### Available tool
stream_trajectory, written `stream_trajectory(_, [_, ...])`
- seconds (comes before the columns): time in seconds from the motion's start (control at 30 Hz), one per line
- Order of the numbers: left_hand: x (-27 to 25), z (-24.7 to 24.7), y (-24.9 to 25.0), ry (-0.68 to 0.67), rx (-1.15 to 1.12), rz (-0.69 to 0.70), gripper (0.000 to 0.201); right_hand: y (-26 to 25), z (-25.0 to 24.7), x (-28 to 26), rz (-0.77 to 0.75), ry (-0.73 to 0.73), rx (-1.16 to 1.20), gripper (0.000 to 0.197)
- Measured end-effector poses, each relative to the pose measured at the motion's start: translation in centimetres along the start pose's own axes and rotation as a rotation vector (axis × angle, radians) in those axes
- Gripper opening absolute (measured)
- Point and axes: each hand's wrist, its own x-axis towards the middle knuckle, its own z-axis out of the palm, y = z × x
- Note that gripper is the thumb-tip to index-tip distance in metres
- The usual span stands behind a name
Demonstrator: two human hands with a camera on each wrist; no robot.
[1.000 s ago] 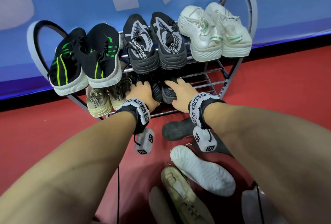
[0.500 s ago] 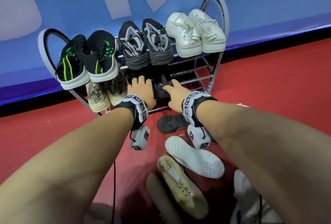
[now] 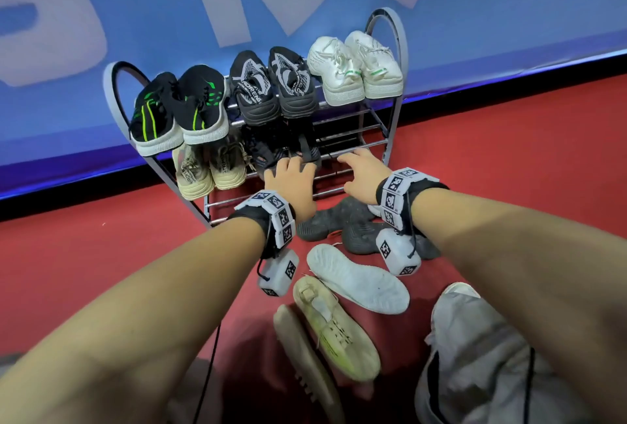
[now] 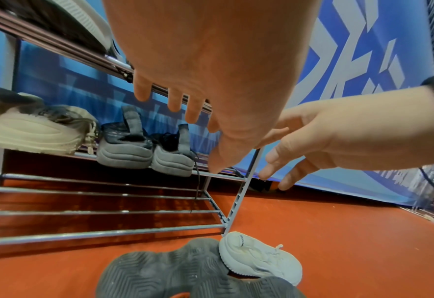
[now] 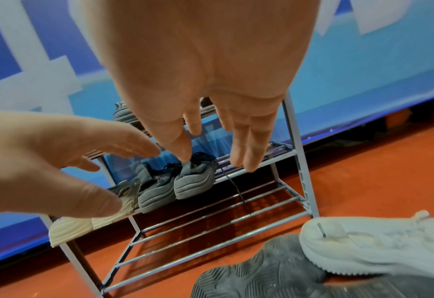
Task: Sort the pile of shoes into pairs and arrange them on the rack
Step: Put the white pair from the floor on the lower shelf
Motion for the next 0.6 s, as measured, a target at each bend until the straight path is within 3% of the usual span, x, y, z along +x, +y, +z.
stream_trajectory(0.3, [-1.3, 3.2, 1.2, -0.082, -0.104, -0.046, 0.066, 0.1, 3.6, -1.1, 0.080, -0.036, 0.126, 0.064])
stream_trajectory(0.6, [-4.0, 11.8, 0.0, -0.386, -0.297, -0.195, 0.061, 5.5, 11.3, -1.9, 0.319, -0.359, -0.038, 0.044])
